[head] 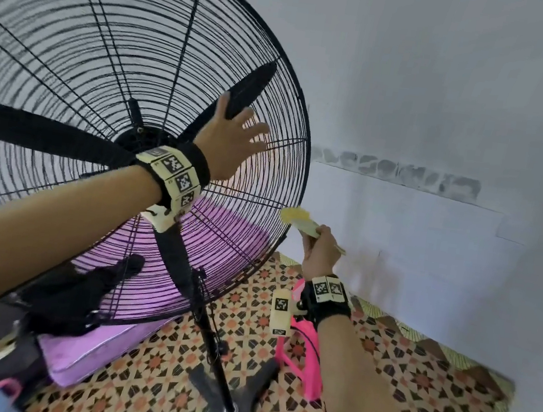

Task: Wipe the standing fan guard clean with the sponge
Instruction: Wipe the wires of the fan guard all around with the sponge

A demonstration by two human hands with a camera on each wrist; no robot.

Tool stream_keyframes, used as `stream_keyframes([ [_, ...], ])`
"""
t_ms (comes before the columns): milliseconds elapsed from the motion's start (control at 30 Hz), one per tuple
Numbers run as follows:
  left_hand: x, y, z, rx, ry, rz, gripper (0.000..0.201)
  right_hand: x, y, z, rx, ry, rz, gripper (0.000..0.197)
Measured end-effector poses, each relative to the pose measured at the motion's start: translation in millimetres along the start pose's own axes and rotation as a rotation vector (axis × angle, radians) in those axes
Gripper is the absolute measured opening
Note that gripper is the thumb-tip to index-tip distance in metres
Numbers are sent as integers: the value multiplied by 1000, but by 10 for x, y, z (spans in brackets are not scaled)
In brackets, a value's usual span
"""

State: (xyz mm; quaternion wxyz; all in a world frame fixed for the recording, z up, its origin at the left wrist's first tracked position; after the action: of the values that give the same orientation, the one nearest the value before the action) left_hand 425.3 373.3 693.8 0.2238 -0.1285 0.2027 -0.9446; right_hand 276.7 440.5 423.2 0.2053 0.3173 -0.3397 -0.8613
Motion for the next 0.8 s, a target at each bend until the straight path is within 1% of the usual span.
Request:
stream_keyframes([
  [100, 8, 21, 130, -17, -32, -10, 79, -95, 189, 55, 11, -73, 102, 15],
  [133, 20, 9, 150, -16, -29, -14, 81, -106, 191, 88, 51, -89, 85, 11],
  [167, 34, 0, 168, -11, -23, -14, 83, -120, 160, 132, 92, -113, 33, 6],
  [200, 43, -5, 196, -7, -20, -8, 84, -137, 111, 162, 102, -137, -32, 8],
  [267, 53, -6, 278, 2, -27, 2, 87, -227, 83, 136, -19, -174, -129, 13],
  [300, 56, -14, 308, 8, -28, -6, 86, -290, 131, 88, -90, -196, -127, 9],
  [333, 66, -18, 323, 8, -24, -15, 84, -374, 219, 26, -130, -233, -80, 6],
  [400, 92, -23, 334, -9, -11, -22, 79, -522, 431, -110, -178, -300, 85, 16],
  [433, 107, -28, 346, -17, -6, -20, 77, -556, 500, -149, -167, -298, 151, 16],
  [467, 117, -31, 364, -21, 4, -15, 77, -572, 525, -138, -127, -289, 175, 15],
  [500, 122, -35, 382, -24, 21, -12, 78, -532, 495, -101, -90, -291, 144, 11],
  [567, 119, -63, 406, -18, 61, -17, 79, -458, 382, 12, -49, -317, -11, 4],
  [600, 116, -83, 403, -11, 77, -24, 79, -447, 355, 33, -39, -327, -63, 3],
  [633, 117, -103, 391, -7, 85, -29, 78, -462, 379, 24, -38, -330, -66, 6],
  [667, 121, -116, 372, -2, 86, -31, 78, -510, 444, -4, -40, -325, -34, 8],
  [733, 129, -126, 346, 14, 71, -21, 79, -649, 605, -53, -95, -328, 104, 8],
  [800, 118, -122, 359, 21, 62, -17, 81, -754, 698, -30, -168, -388, 221, 9],
])
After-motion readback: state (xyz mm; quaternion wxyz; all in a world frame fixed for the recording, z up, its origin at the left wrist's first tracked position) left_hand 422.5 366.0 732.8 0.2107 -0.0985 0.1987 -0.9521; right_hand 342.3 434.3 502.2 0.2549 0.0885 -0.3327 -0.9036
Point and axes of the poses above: each hand's wrist, its own x-axis towards the middle knuckle, its own y-axis out of the palm, z = x × y, the point moved 8 cm from there along x, towards the middle knuckle, and after that the axes turned 1 degree about -z, right-handed, at the moved point
